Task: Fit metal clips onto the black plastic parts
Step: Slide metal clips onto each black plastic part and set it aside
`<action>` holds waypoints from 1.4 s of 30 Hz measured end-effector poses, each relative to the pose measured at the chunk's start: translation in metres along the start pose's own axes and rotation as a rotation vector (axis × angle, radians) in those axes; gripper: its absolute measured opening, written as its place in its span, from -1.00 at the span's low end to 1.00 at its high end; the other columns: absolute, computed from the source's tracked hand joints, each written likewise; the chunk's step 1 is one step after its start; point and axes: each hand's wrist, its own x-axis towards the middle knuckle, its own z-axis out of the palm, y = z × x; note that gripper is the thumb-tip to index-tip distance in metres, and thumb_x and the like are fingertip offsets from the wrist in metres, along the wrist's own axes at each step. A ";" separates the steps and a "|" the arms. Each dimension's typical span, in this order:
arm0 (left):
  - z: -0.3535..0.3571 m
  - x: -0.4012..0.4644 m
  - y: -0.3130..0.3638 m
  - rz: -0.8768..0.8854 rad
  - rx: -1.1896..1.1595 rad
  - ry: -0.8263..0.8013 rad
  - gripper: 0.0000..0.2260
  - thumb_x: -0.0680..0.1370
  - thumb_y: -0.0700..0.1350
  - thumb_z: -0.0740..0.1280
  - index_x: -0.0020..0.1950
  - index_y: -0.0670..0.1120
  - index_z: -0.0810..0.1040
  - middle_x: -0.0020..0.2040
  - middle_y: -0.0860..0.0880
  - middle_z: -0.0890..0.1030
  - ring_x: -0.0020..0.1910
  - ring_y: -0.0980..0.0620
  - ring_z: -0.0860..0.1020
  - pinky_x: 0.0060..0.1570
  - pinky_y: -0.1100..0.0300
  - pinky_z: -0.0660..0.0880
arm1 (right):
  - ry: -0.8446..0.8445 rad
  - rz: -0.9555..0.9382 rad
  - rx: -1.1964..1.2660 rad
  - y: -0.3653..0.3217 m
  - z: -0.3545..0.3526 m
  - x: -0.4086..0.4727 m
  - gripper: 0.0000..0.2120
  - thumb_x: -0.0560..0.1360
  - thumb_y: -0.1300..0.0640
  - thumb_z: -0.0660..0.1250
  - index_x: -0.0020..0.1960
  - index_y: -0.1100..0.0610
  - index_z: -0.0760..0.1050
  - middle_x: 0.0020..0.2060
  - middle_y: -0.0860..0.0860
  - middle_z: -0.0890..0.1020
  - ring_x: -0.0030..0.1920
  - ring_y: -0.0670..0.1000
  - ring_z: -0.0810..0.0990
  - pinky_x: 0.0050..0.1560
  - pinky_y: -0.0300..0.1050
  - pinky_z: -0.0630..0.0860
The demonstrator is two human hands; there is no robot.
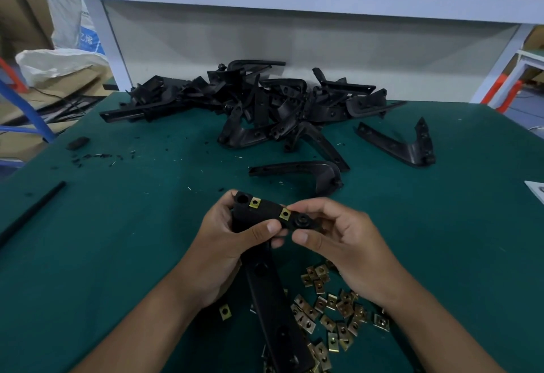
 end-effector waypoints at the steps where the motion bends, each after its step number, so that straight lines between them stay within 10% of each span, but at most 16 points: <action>1: 0.000 0.000 0.000 0.006 -0.013 0.007 -0.61 0.37 -0.23 0.60 0.04 -0.21 0.46 -0.08 -0.23 0.70 -0.14 -0.08 0.70 -0.15 0.18 0.62 | 0.006 -0.008 0.012 0.000 0.001 0.000 -0.70 0.45 -0.05 0.52 0.16 -0.07 0.64 0.10 0.00 0.70 0.15 0.02 0.68 0.14 -0.15 0.59; 15: 0.012 -0.016 0.034 0.187 0.114 -0.083 -0.67 0.46 -0.21 0.54 0.09 0.01 0.48 0.05 -0.12 0.70 -0.02 -0.07 0.67 0.00 0.16 0.59 | 0.063 -0.111 -0.072 -0.035 0.009 -0.011 -0.78 0.48 0.09 0.45 0.13 -0.05 0.63 -0.12 -0.18 0.69 -0.17 -0.24 0.62 -0.14 -0.42 0.48; 27: 0.108 -0.073 0.053 0.497 0.377 -0.165 -0.77 0.42 -0.17 0.48 0.00 0.06 0.57 -0.11 0.20 0.66 -0.16 0.27 0.61 -0.20 0.42 0.53 | 0.355 -0.271 -0.255 -0.097 -0.023 -0.140 -0.74 0.47 0.04 0.48 0.13 -0.20 0.65 -0.19 0.12 0.60 -0.21 -0.13 0.53 -0.12 -0.37 0.47; 33: 0.189 -0.090 0.014 0.470 0.390 -0.393 -0.70 0.38 -0.01 0.59 0.01 0.18 0.57 -0.05 0.18 0.68 -0.08 0.23 0.64 -0.10 0.43 0.51 | 0.630 -0.172 -0.418 -0.102 -0.059 -0.251 -0.63 0.44 -0.22 0.47 0.21 -0.15 0.63 -0.09 0.24 0.59 -0.12 0.17 0.54 -0.05 -0.22 0.48; 42: 0.310 -0.143 -0.075 0.417 0.618 -0.697 -0.71 0.35 0.17 0.46 0.03 0.24 0.52 -0.05 0.34 0.64 0.01 0.31 0.60 0.00 0.45 0.42 | 0.963 0.108 -0.576 -0.104 -0.091 -0.426 -0.73 0.53 -0.02 0.42 0.23 -0.14 0.61 -0.18 -0.08 0.65 -0.19 -0.12 0.58 -0.16 -0.32 0.48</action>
